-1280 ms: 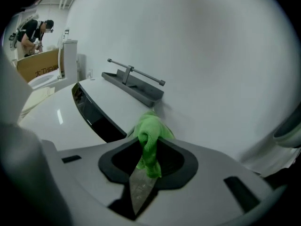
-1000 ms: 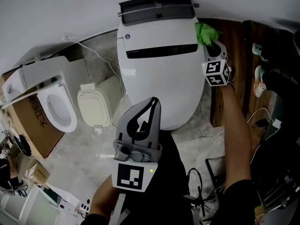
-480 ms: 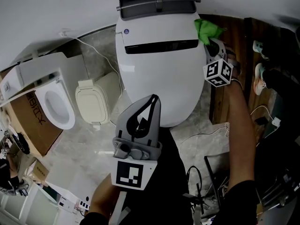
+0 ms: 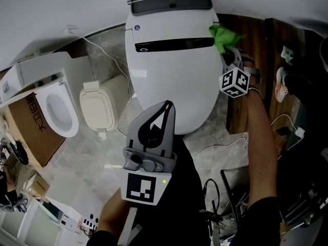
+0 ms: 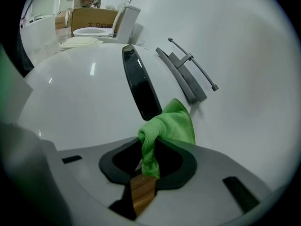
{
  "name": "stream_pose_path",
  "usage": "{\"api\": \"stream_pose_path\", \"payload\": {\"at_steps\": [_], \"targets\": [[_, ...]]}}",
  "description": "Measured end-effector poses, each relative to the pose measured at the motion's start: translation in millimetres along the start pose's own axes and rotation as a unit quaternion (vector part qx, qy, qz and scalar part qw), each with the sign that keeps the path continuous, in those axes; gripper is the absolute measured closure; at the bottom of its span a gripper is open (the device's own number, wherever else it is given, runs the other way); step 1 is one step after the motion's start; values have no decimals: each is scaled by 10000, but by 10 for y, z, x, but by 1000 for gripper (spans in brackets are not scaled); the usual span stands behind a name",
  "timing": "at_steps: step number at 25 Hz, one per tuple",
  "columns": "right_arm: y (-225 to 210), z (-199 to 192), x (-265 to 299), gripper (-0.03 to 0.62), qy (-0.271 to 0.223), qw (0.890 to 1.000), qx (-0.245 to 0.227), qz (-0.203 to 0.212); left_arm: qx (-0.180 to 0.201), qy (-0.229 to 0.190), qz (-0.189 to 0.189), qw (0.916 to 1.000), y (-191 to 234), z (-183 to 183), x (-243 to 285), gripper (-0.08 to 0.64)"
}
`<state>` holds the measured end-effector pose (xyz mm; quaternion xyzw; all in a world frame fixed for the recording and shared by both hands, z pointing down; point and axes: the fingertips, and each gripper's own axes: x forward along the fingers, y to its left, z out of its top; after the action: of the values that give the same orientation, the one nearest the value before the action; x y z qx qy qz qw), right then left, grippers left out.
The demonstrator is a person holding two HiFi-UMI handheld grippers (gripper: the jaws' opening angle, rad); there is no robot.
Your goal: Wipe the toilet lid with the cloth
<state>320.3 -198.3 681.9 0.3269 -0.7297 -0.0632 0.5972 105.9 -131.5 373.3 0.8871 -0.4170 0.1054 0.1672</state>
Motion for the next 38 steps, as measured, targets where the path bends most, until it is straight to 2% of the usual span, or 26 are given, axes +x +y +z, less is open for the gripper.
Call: {"api": "stream_pose_path", "payload": {"at_steps": [7, 18, 27, 38], "targets": [[382, -27, -156, 497, 57, 9994, -311, 160, -48, -70, 101, 9999, -88, -32, -205, 551], [1008, -65, -399, 497, 106, 9985, -391, 362, -151, -164, 280, 9994, -278, -171, -650, 551], [1550, -128, -647, 497, 119, 9986, -259, 451, -194, -338, 468, 9981, -449, -309, -1091, 551], [2507, -254, -1068, 499, 96, 9983, -39, 569, -62, -509, 758, 9958, -677, -519, -1674, 551]]}}
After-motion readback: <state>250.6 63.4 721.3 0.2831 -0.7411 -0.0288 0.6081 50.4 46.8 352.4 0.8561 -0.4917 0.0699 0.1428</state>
